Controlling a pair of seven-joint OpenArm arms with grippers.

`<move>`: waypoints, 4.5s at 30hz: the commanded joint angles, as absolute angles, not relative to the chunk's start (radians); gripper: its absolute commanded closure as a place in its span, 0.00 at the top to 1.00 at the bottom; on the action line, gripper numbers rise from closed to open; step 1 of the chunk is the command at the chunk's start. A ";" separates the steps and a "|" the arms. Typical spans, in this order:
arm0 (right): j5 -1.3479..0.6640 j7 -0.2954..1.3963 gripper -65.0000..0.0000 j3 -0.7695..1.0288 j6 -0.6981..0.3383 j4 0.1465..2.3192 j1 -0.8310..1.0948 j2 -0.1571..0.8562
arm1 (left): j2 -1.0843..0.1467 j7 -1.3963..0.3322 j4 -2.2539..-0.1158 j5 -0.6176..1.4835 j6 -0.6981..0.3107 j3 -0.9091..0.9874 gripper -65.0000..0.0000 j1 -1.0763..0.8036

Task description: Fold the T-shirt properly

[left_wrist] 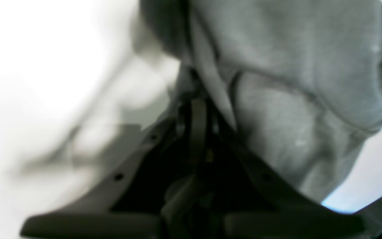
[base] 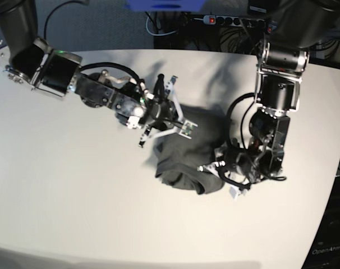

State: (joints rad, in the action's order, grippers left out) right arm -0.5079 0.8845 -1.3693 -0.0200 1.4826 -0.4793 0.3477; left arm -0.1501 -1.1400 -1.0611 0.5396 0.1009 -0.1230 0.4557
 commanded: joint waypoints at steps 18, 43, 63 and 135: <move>-0.526 0.978 0.00 -1.334 -0.031 1.497 -0.545 0.478 | -0.251 -1.325 -1.429 0.789 0.099 0.016 0.03 0.487; -0.527 1.038 0.00 -0.559 -0.030 1.926 -0.015 0.763 | -0.627 -1.396 -1.824 0.803 0.088 0.306 0.03 -0.036; -0.527 0.742 0.00 -0.510 0.119 1.931 0.366 0.765 | -0.621 -1.385 -1.963 0.803 0.088 0.303 0.03 -0.326; -0.532 -0.082 0.00 -0.935 0.223 0.955 0.558 0.443 | -0.418 -0.510 -1.053 0.367 0.005 -0.257 0.03 -0.555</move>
State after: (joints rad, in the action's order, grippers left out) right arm -0.5316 -0.0723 -0.9348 0.2058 0.9436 0.5426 0.4332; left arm -0.4049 -0.5037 -1.0382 0.3702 -0.0010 -0.2623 -0.5461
